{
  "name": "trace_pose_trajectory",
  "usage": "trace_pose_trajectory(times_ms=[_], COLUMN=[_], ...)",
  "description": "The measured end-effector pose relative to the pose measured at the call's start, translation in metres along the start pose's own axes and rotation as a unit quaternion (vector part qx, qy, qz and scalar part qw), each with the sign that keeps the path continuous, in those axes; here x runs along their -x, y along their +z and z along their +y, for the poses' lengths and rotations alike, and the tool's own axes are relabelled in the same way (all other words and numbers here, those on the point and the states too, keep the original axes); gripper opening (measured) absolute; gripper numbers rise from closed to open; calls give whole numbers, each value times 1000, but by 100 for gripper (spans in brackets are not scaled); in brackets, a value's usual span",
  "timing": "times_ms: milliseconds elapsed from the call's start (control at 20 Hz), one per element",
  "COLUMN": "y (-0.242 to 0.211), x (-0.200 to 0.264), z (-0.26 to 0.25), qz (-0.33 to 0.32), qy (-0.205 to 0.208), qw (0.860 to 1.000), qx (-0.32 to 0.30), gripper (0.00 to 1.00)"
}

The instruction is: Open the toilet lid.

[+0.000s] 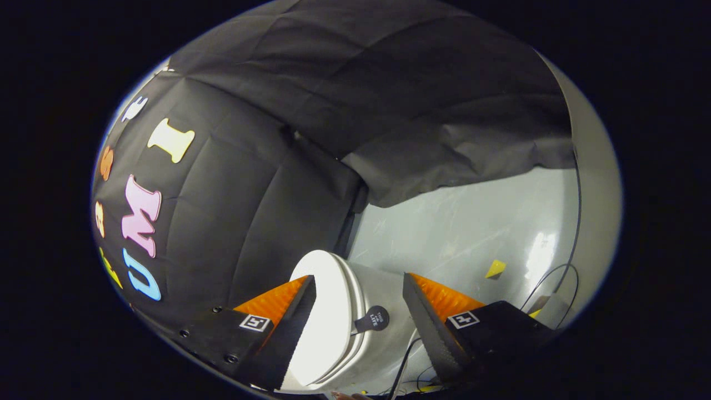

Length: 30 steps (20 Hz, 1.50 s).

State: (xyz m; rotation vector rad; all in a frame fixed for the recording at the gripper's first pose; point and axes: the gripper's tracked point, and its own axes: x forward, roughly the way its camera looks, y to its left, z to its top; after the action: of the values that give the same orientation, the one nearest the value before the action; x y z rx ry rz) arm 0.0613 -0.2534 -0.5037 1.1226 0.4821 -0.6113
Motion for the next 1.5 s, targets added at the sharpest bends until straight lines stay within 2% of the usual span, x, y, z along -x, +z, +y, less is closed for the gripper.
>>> trace_pose_trajectory(times_ms=[150,550,650,800,900,950,1100,1200,1300,1400,1450,1500], y=[-16,-54,-67,-79,-89,-92,-97,-99,-108,-100,-98,-98], x=[-13,-49,-54,-57,-61,-63,-69,-72,-72,-71,-69,-73], z=[-15,-19,-24,-18,-21,-20,-20,-14,-8,-14,-9,-12], qz=[19,87,111,143,160,165,176,182,184,183,177,180], qy=[-1,36,36,63,63,65,69,85,96,106,127,129], qw=[1000,994,991,986,984,983,981,977,975,973,969,967], qx=[-23,-63,-60,-65,-56,-51,-53,-64,-84,-98,-117,-126], gripper=[100,97,87,86,72,72,46,46,19,20,19,5])
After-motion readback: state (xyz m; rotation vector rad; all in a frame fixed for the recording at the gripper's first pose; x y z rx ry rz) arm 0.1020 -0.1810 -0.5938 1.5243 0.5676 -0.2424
